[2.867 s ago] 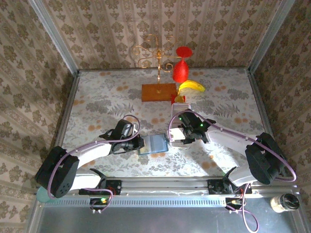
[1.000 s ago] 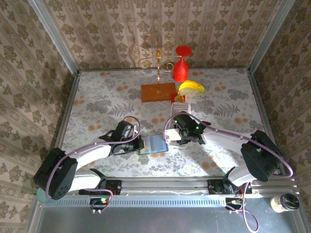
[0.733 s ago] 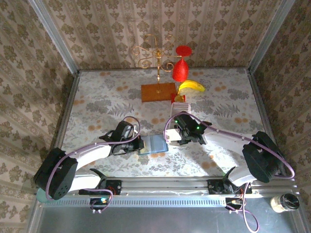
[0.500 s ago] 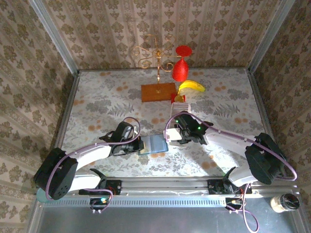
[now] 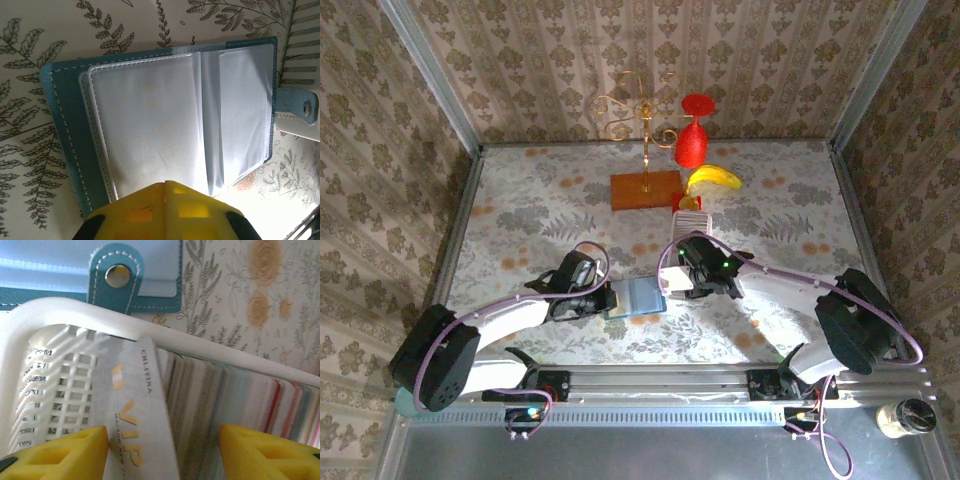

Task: Put the credit cards into the card holder
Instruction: Pick up the credit card from the storage box.

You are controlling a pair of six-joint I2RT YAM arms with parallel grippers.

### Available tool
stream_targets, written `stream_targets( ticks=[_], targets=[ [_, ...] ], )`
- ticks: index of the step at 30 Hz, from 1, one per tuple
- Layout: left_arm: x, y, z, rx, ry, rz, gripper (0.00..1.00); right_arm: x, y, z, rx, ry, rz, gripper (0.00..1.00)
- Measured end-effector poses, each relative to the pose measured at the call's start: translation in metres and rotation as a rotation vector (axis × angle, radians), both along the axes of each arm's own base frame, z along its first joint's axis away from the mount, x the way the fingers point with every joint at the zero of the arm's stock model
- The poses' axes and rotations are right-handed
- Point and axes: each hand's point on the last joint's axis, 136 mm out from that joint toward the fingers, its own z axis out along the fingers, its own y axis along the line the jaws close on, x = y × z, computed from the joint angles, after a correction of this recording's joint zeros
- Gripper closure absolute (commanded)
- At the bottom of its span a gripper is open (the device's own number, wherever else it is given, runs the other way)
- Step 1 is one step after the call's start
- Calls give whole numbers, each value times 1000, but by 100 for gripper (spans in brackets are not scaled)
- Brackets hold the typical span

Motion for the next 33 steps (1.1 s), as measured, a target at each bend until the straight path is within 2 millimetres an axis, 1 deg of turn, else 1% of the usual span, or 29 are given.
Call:
stream_targets(
  ticks=[3, 9, 12, 16, 22, 24, 26, 27, 28, 29, 30, 33],
  targets=[
    [0, 0, 0, 0, -1, 0, 100, 0, 1, 0, -9, -11, 2, 41],
    [1, 0, 3, -3, -9, 2, 100, 0, 1, 3, -8, -18, 2, 48],
    [1, 0, 3, -1, -11, 4, 100, -1, 3, 6, -4, -25, 9, 48],
    [1, 0, 3, -2, -11, 4, 100, 0, 3, 11, 2, -43, 15, 41],
    [1, 0, 3, -2, -11, 4, 100, 1, 3, 14, 0, -51, 14, 41],
    [1, 0, 3, -2, -11, 4, 100, 1, 3, 13, -1, -51, 14, 43],
    [1, 0, 3, -2, -11, 4, 100, 1, 3, 13, -1, -51, 13, 47],
    [1, 0, 2, -1, -11, 4, 100, 1, 2, 13, 0, -51, 13, 50],
    [1, 0, 2, -1, -11, 4, 100, 1, 3, 13, -1, -50, 13, 56],
    [1, 0, 2, -2, -11, 4, 100, 1, 3, 13, -2, -50, 17, 60],
    [1, 0, 2, -1, -11, 4, 100, -1, 3, 12, -4, -45, 17, 62],
    [1, 0, 2, -2, -11, 4, 100, -3, 3, 11, -9, -39, 23, 63]
  ],
)
